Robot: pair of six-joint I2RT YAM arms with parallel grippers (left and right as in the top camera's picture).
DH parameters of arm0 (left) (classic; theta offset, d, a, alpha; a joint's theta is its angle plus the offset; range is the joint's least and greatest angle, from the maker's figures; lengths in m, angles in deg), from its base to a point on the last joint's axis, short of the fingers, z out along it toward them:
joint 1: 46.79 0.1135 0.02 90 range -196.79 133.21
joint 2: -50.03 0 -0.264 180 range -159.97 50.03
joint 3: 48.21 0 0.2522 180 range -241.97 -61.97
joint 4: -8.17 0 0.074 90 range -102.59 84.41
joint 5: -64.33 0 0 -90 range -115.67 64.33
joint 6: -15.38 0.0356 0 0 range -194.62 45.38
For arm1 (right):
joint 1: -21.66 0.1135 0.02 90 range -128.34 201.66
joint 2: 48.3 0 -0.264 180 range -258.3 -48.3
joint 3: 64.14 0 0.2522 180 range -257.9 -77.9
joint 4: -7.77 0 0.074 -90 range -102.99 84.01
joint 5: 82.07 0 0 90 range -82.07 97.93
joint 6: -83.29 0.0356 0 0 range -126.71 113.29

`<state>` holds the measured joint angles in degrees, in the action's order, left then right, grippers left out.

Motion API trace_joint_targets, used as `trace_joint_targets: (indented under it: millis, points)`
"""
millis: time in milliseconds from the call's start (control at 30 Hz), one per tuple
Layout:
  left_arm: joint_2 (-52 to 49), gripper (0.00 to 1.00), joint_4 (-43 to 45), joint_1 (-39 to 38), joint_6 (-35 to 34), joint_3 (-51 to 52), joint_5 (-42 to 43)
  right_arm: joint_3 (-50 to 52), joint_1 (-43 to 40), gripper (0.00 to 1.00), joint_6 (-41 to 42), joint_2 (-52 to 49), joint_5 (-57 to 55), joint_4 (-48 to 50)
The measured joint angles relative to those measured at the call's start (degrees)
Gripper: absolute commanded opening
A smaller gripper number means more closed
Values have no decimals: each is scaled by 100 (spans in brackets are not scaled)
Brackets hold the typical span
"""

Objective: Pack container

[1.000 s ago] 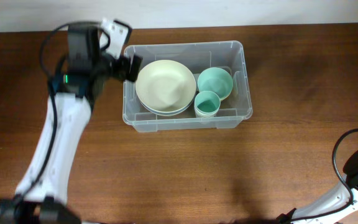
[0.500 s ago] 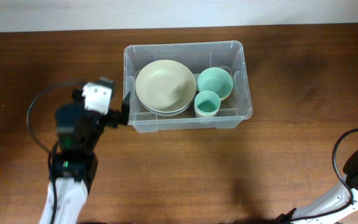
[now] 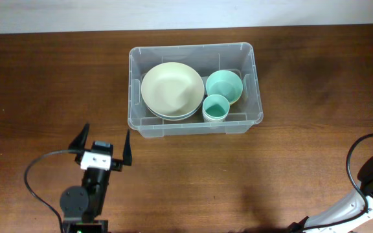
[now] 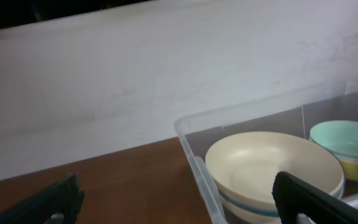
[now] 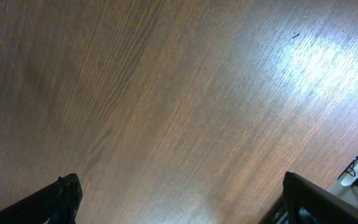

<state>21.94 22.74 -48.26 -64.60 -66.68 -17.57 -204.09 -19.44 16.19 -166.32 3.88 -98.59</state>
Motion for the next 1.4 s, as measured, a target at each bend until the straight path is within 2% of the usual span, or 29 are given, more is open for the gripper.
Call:
trace_joint_targets:
  millis: [133, 400, 767, 1400]
  points:
    - [555, 100, -103, 0, -2, 313, 0, 0, 0, 99, 0, 0, 0, 2]
    - [1375, 100, -1067, 0, 0, 378, -83, 0, 0, 99, 2, 0, -2, 4]
    - [2686, 100, -3154, 61, 0, 409, -262, 0, 0, 99, 2, 0, 0, 2]
    - [2719, 100, -3217, 153, 326, 409, -302, 0, 0, 99, -2, 0, 0, 4]
